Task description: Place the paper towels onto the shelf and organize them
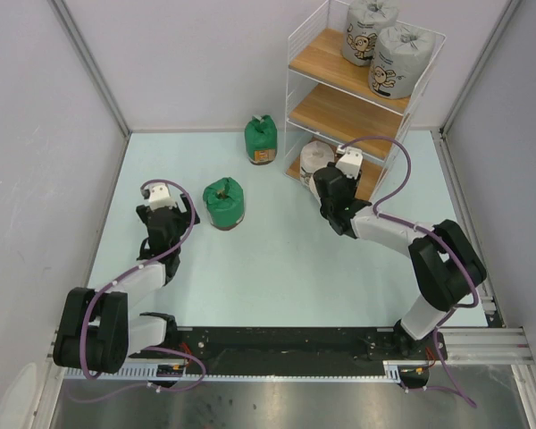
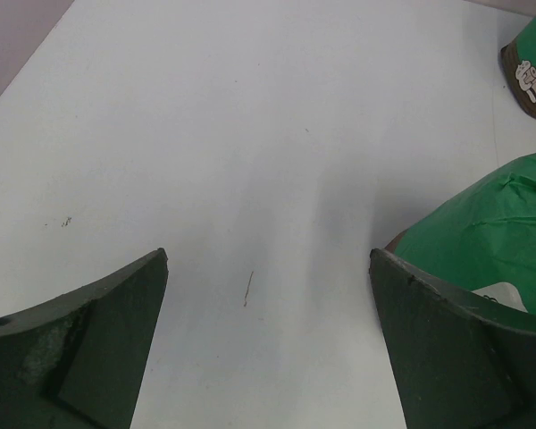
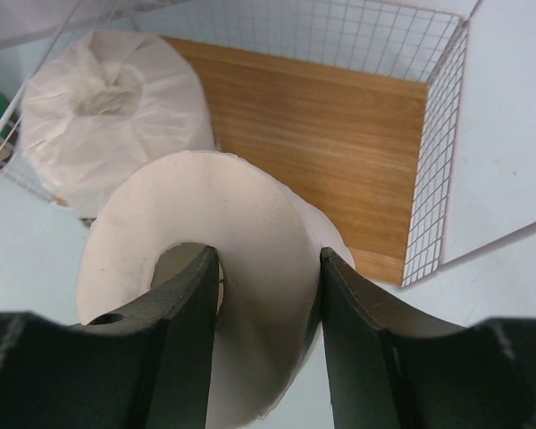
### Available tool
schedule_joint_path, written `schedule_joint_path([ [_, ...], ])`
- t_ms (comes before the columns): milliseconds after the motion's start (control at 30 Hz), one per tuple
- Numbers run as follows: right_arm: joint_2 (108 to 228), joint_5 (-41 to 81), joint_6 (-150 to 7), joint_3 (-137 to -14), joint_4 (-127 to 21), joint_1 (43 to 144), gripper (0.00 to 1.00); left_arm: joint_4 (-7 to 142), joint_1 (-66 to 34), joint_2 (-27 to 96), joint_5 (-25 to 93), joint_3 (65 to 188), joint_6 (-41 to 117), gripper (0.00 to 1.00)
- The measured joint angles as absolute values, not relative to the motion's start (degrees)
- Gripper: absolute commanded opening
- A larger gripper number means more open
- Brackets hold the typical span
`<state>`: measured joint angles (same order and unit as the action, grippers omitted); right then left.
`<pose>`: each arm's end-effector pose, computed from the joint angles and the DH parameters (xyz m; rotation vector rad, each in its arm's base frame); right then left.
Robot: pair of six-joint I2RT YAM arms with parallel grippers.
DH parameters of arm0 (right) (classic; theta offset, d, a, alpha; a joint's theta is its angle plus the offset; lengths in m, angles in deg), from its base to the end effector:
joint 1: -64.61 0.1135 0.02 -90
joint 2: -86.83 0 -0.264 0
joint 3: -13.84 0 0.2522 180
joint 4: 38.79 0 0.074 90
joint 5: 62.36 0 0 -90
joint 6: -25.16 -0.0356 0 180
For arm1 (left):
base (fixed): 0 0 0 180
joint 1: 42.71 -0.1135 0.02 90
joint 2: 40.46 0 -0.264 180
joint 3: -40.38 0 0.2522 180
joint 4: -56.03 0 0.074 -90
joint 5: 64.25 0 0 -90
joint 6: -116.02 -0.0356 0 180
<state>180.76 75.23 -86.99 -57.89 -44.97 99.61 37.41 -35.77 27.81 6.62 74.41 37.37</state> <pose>0.3082 0.1837 0.2350 0.2748 1.8815 -0.1876 0.2341 -0.0167 0.1879 -0.3016 1.8038 0.0830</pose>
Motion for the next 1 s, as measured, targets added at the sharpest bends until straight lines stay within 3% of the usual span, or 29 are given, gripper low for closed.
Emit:
schedule_joint_path([
  [233, 183.73, 78.92, -83.16, -57.89, -37.98, 98.26, 0.12, 37.41, -35.77, 28.2, 6.66, 74.43, 37.37, 1.0],
  [367, 185.65, 80.61, -79.51, -57.89, -32.43, 97.95, 0.42, 37.43, -35.77, 28.25, 6.68, 74.52, 37.37, 1.0],
  [433, 186.66, 81.22, -77.74, -57.89, -29.91, 97.95, 0.48, 37.43, -35.77, 28.27, 6.68, 74.59, 37.37, 1.0],
  [1000, 186.51, 83.82, -74.95, -57.89, -28.69, 97.84, 0.71, 37.43, -35.77, 28.55, 6.68, 74.63, 37.37, 1.0],
])
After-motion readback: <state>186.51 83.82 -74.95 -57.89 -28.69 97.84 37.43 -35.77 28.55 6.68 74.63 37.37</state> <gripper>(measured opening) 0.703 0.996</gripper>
